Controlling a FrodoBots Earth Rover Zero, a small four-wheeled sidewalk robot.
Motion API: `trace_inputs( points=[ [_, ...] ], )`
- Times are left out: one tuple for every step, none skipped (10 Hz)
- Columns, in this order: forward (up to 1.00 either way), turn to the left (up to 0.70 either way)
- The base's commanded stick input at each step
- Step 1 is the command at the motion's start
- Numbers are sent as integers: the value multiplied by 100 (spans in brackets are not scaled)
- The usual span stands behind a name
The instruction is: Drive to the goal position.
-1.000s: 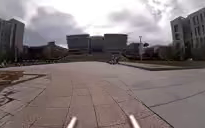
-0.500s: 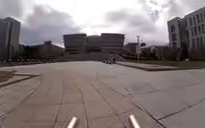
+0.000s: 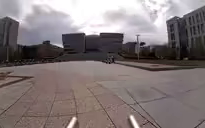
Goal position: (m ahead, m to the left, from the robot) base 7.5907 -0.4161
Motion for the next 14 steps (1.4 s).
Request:
trace_inputs(
  points=[
    [70,4],
    [70,4],
    [70,4],
    [70,4],
    [70,39],
    [70,39],
    [70,39],
    [70,39],
    [70,37],
    [70,15],
    [70,4],
    [70,4],
    [70,4],
    [70,4]
  ],
)
